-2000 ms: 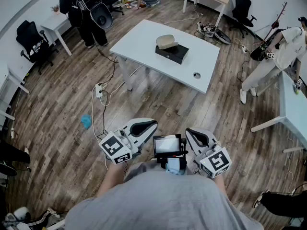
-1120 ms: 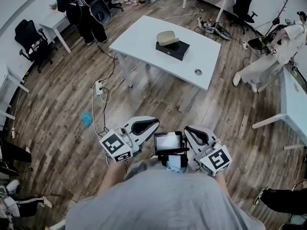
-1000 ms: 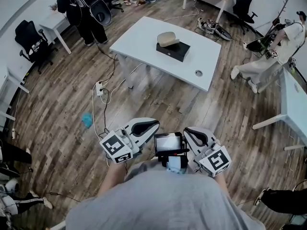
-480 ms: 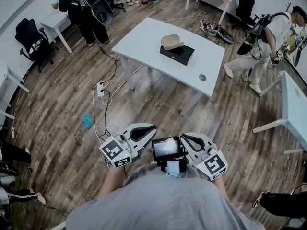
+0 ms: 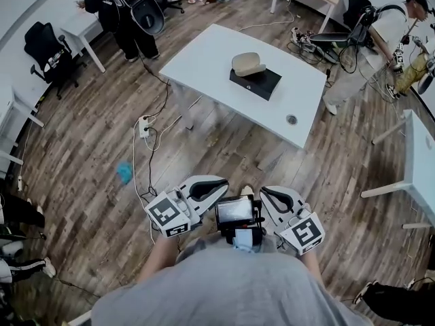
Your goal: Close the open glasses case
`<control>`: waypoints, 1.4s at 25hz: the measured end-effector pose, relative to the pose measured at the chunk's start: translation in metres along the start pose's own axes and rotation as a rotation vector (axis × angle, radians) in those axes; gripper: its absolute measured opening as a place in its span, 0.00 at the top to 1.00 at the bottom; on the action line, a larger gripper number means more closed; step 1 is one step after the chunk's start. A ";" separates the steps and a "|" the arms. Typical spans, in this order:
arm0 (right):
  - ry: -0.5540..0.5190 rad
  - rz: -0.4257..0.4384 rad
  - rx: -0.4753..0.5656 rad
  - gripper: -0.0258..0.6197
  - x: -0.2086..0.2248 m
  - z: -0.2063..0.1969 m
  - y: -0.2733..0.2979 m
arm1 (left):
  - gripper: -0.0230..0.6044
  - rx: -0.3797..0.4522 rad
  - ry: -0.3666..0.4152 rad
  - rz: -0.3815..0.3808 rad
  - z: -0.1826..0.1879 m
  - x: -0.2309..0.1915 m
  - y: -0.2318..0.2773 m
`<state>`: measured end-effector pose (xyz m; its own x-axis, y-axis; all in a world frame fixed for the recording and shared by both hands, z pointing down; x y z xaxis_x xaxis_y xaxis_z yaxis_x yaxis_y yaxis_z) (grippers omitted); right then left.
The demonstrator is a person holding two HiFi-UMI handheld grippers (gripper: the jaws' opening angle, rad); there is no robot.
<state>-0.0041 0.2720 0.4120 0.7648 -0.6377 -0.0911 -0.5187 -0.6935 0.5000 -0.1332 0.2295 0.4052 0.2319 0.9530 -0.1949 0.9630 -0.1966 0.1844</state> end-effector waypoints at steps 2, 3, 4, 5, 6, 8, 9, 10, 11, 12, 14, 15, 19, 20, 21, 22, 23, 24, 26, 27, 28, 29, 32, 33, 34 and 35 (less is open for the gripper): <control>-0.003 0.011 0.021 0.91 0.019 0.003 0.010 | 0.91 -0.009 -0.006 0.009 0.002 -0.015 0.010; -0.005 0.017 0.032 0.91 0.030 0.004 0.014 | 0.91 -0.016 -0.006 0.011 0.005 -0.023 0.017; -0.005 0.020 0.041 0.91 0.042 0.005 0.018 | 0.91 -0.022 -0.003 0.011 0.008 -0.031 0.026; -0.003 0.022 0.050 0.91 0.055 0.006 0.021 | 0.91 -0.028 0.004 0.009 0.013 -0.040 0.036; 0.001 0.021 0.059 0.91 0.069 0.006 0.023 | 0.91 -0.033 0.013 0.006 0.020 -0.047 0.046; 0.011 0.016 0.070 0.91 0.097 0.006 0.026 | 0.91 -0.034 0.029 0.005 0.035 -0.061 0.067; 0.015 0.015 0.073 0.91 0.110 0.008 0.027 | 0.91 -0.033 0.037 0.004 0.043 -0.067 0.078; 0.019 0.015 0.078 0.91 0.123 0.010 0.027 | 0.91 -0.031 0.044 0.003 0.051 -0.073 0.087; 0.023 0.015 0.088 0.91 0.136 0.013 0.028 | 0.91 -0.031 0.052 0.003 0.058 -0.079 0.097; 0.027 0.016 0.100 0.91 0.149 0.015 0.029 | 0.91 -0.031 0.059 0.003 0.065 -0.086 0.106; 0.022 0.023 0.119 0.91 0.173 0.020 0.031 | 0.91 -0.032 0.073 0.005 0.078 -0.097 0.124; 0.015 0.028 0.123 0.91 0.184 0.023 0.033 | 0.91 -0.031 0.078 0.007 0.083 -0.103 0.132; -0.011 0.054 0.134 0.91 0.222 0.032 0.043 | 0.91 -0.026 0.081 0.030 0.096 -0.124 0.159; -0.017 0.063 0.137 0.91 0.230 0.034 0.045 | 0.91 -0.025 0.078 0.036 0.098 -0.128 0.164; -0.019 0.072 0.140 0.91 0.236 0.035 0.046 | 0.91 -0.023 0.075 0.042 0.099 -0.131 0.169; -0.020 0.083 0.143 0.91 0.242 0.036 0.048 | 0.91 -0.021 0.073 0.047 0.101 -0.134 0.174; -0.020 0.094 0.146 0.91 0.248 0.037 0.049 | 0.91 -0.019 0.070 0.050 0.102 -0.136 0.178; -0.018 0.104 0.149 0.91 0.253 0.037 0.051 | 0.91 -0.017 0.066 0.053 0.103 -0.138 0.181; -0.008 0.119 0.153 0.91 0.262 0.038 0.057 | 0.91 -0.019 0.060 0.058 0.102 -0.144 0.186; -0.003 0.125 0.154 0.91 0.265 0.038 0.061 | 0.91 -0.022 0.056 0.060 0.100 -0.147 0.187; 0.000 0.132 0.154 0.91 0.267 0.039 0.065 | 0.91 -0.024 0.050 0.064 0.098 -0.151 0.187; -0.001 0.140 0.153 0.91 0.268 0.040 0.069 | 0.91 -0.024 0.044 0.069 0.097 -0.155 0.187; -0.009 0.160 0.143 0.91 0.272 0.043 0.080 | 0.91 -0.015 0.029 0.079 0.097 -0.169 0.188; -0.010 0.163 0.139 0.91 0.274 0.044 0.083 | 0.91 -0.013 0.028 0.081 0.098 -0.173 0.189; -0.010 0.164 0.135 0.91 0.275 0.046 0.087 | 0.91 -0.010 0.027 0.082 0.099 -0.178 0.189; -0.010 0.165 0.130 0.91 0.277 0.047 0.090 | 0.91 -0.009 0.026 0.083 0.100 -0.183 0.189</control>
<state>0.1433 0.0169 0.3911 0.6620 -0.7490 -0.0261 -0.6819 -0.6165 0.3936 0.0200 -0.0047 0.3791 0.3074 0.9391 -0.1536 0.9392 -0.2734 0.2075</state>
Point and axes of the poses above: the fingertips, and each gripper's own axes: y forward along the fingers, x to its right, z out of its top, the point moved 3 cm from there along -y, backward along the fingers, and after that the axes turned 12 degrees about -x, right-handed, at the moved point
